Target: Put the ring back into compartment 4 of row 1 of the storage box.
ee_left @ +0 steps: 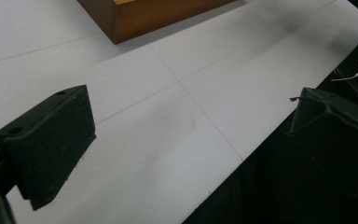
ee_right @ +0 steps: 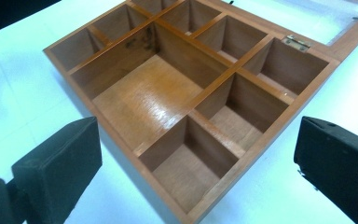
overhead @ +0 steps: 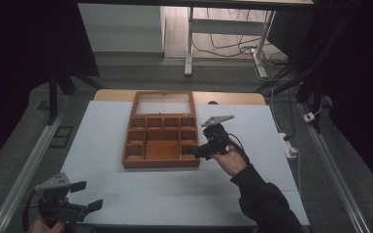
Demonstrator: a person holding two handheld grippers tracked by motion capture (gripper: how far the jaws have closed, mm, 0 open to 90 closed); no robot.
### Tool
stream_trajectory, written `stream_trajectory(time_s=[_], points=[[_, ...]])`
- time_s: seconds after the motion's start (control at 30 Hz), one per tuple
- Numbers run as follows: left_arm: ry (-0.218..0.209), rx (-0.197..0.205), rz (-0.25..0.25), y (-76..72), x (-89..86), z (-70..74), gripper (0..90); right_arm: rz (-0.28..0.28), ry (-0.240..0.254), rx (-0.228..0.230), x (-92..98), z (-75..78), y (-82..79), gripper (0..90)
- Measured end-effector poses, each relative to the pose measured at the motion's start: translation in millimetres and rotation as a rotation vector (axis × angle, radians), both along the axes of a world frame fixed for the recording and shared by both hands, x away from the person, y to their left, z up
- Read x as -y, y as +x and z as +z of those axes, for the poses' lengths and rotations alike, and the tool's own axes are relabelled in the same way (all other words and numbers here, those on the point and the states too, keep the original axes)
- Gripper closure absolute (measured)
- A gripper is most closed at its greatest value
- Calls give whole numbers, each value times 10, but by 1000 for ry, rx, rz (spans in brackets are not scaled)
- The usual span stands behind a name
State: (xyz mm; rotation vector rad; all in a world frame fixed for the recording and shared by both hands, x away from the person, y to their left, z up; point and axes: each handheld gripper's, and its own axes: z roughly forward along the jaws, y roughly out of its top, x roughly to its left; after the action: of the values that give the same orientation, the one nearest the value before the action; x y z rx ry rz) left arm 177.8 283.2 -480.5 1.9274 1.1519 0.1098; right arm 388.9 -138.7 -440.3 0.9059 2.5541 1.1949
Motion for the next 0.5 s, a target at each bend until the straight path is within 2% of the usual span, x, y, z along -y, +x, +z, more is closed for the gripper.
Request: stream_trajectory(time_s=[0.5], points=[[1,1,0,-4,0,1,1,19,-17,-10,175,-5,-310,9]])
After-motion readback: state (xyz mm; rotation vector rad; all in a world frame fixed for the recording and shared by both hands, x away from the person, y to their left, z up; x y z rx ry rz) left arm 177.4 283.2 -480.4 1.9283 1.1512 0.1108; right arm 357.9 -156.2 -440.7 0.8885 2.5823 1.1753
